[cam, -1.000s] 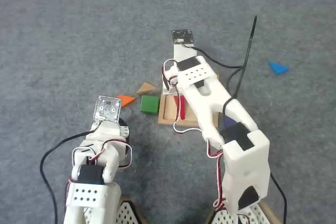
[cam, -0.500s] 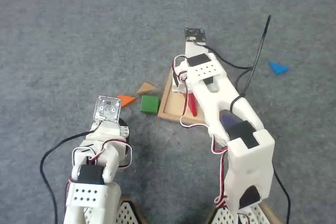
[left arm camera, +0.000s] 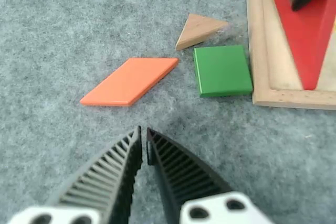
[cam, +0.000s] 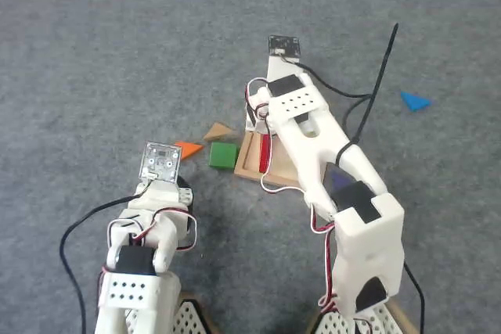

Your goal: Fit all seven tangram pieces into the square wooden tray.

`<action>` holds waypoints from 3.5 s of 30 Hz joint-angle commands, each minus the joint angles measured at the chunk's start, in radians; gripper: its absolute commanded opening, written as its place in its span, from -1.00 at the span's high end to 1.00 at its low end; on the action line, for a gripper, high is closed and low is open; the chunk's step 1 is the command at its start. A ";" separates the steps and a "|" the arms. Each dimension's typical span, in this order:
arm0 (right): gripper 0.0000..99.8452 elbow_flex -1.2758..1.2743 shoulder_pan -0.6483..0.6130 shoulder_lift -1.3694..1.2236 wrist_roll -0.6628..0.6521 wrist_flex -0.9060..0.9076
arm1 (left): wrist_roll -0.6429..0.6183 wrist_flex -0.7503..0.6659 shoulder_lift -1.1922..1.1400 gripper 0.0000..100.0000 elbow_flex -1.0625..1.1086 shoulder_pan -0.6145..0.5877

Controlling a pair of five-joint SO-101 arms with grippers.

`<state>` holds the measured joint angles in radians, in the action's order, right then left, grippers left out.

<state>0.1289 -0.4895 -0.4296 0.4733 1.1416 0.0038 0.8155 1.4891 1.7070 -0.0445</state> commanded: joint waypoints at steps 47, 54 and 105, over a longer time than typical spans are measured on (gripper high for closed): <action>0.57 0.077 -0.005 0.004 -0.075 -0.019 | -0.005 0.000 0.012 0.97 -0.018 -0.003; 0.62 0.071 0.004 0.147 -0.212 0.036 | -0.005 0.000 0.012 0.97 -0.018 -0.003; 0.94 -1.028 0.363 1.064 -0.517 -0.266 | -0.006 -0.003 0.012 0.97 -0.018 0.054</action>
<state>-0.8976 -0.2117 0.4726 -0.0269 0.7472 0.0038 0.8155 1.4891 1.7070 -0.0445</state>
